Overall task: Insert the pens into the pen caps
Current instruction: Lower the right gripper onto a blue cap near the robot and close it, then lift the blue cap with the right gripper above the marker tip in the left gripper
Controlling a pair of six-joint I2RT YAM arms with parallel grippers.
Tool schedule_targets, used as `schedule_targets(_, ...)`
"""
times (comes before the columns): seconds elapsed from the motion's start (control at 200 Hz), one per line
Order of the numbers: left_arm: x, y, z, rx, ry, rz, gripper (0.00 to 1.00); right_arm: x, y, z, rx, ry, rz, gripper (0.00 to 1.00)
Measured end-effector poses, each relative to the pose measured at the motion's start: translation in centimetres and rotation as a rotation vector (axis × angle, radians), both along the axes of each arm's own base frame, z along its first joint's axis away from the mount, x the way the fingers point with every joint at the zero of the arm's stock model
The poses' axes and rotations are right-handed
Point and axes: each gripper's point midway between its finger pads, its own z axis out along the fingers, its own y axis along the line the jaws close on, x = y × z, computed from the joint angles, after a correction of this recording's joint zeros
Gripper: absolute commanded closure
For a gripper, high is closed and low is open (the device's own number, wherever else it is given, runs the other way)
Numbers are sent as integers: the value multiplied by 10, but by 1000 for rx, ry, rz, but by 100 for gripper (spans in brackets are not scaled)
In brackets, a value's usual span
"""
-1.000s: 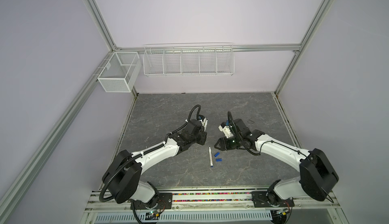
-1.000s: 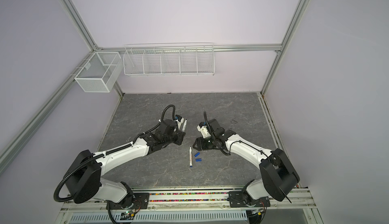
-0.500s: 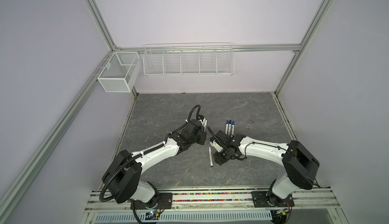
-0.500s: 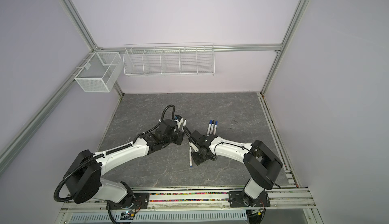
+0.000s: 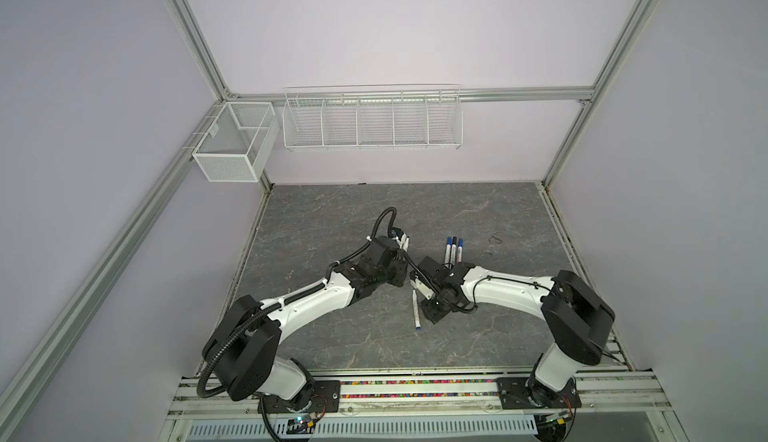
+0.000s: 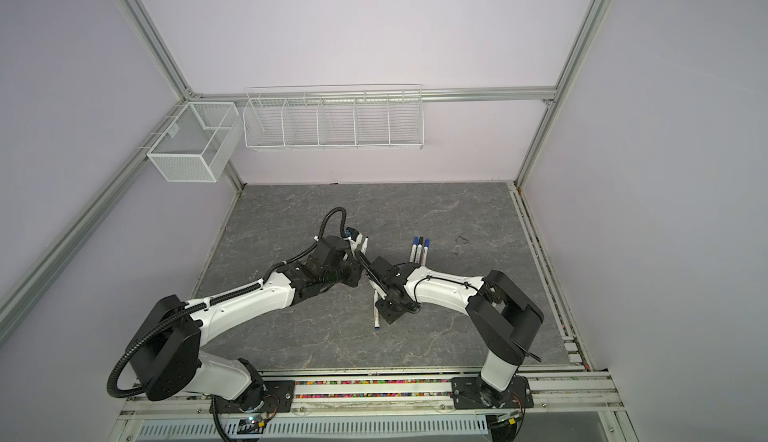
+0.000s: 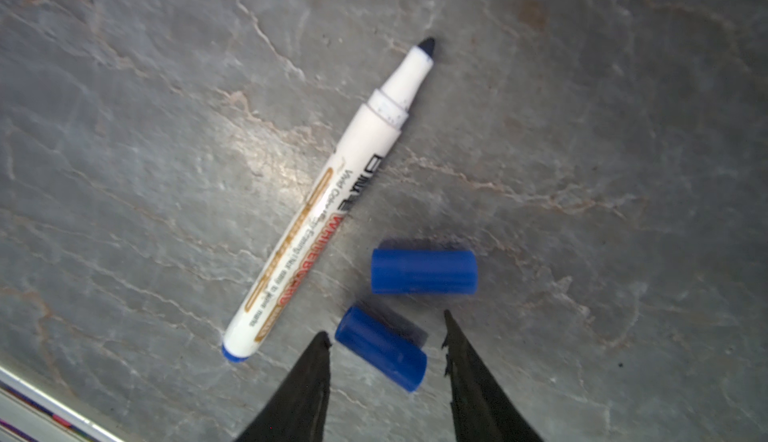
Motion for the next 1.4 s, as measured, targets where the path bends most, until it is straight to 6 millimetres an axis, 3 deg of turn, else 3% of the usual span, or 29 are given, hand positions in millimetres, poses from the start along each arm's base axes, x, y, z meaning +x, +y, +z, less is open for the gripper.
schedule_targets(0.94, -7, -3, -14, 7, 61, -23, 100, -4, -5, -10, -14, -1, -31, 73)
schedule_targets(1.165, -8, -3, -15, 6, 63, -27, 100, -2, -7, -11, -23, -8, -58, 83)
schedule_targets(1.399, -15, -10, -14, -9, 78, -87, 100, -1, -19, 0, 32, 20, -124, 85)
